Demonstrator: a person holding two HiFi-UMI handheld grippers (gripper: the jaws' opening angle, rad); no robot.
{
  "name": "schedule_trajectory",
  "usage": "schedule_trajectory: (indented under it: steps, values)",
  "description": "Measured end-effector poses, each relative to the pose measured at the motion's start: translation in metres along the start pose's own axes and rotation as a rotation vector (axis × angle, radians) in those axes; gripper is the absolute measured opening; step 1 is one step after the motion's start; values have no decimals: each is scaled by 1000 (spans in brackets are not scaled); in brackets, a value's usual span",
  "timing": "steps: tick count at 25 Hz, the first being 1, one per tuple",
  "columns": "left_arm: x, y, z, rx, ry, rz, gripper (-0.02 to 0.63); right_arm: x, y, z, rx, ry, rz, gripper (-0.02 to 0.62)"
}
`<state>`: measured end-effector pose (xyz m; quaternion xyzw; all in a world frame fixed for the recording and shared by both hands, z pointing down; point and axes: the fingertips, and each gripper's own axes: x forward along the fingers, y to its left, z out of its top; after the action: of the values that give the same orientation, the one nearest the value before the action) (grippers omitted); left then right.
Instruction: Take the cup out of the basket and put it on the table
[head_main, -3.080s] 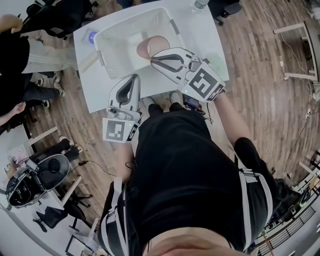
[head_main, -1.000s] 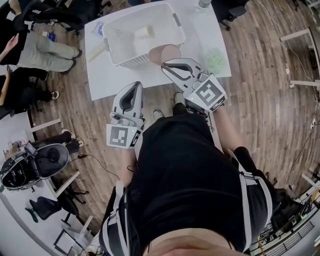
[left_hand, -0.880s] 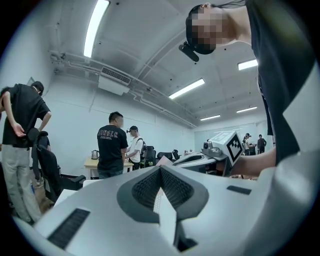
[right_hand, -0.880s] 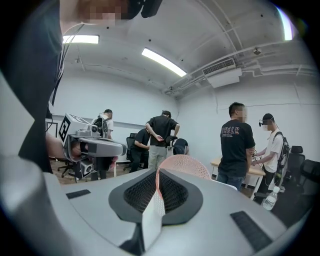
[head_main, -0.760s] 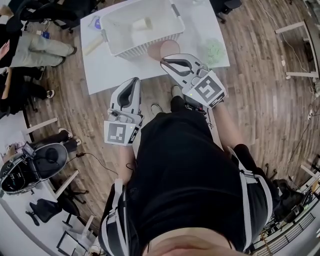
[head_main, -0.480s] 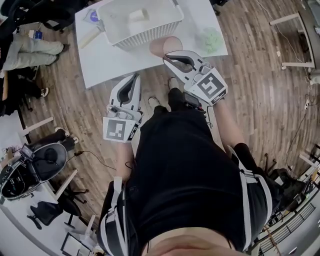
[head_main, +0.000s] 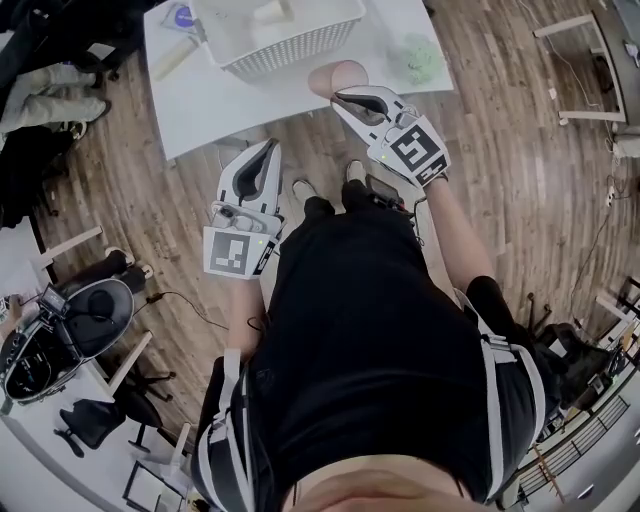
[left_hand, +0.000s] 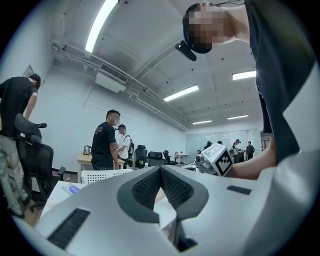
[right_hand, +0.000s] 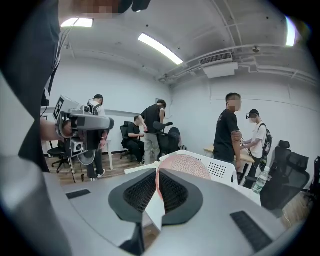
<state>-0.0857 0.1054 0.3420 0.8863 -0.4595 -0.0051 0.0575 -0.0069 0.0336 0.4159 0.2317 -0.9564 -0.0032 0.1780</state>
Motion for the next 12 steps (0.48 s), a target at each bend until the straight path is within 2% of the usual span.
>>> schedule_trajectory:
  steps: [7, 12]
  values:
    - [13, -9, 0, 15, 0, 20, 20, 29, -23, -59, -52, 113, 68, 34]
    - [18, -8, 1, 18, 0, 53, 20, 50, -37, -90, -47, 162, 105, 33]
